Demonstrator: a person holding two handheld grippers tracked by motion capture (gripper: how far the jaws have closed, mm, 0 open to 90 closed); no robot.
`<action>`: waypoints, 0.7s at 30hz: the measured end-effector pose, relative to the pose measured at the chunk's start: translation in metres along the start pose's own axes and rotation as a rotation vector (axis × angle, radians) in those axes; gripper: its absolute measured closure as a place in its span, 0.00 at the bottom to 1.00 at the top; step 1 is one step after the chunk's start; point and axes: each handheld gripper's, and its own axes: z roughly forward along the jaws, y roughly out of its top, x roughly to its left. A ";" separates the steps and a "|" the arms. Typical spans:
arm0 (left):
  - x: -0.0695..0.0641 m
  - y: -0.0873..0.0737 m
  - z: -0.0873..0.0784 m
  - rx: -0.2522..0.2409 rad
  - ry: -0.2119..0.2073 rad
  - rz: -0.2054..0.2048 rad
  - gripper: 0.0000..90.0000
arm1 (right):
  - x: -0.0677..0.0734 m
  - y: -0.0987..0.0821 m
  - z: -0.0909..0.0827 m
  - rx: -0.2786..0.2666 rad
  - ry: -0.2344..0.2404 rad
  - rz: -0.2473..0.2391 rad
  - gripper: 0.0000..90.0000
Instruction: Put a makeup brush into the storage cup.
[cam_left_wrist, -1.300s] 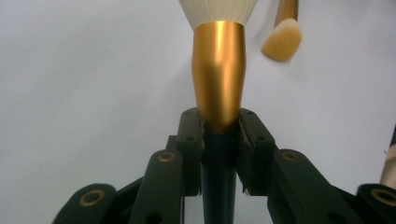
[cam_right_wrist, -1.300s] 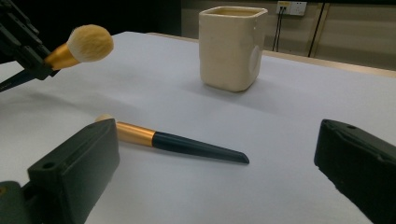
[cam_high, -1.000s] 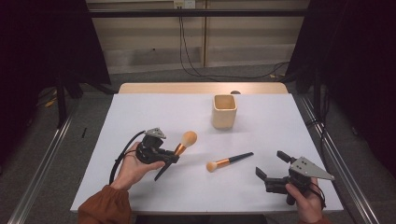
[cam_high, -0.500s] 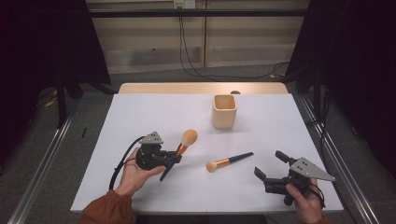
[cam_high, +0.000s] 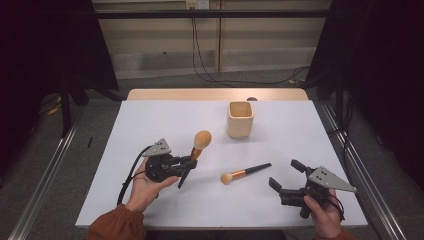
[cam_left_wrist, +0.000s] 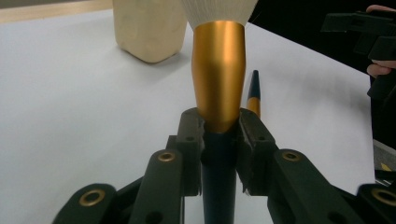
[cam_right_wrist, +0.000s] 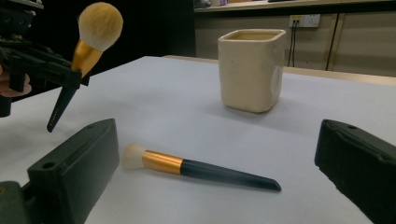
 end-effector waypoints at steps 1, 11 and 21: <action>-0.001 0.000 0.000 -0.001 -0.005 0.005 0.81 | 0.001 0.001 0.001 -0.002 0.006 0.001 0.00; -0.011 0.005 0.003 -0.077 -0.031 0.032 0.81 | 0.015 0.009 0.013 -0.022 0.078 -0.009 0.00; -0.025 0.011 0.015 -0.116 -0.060 0.072 0.81 | 0.032 0.019 0.033 -0.013 0.166 -0.033 0.00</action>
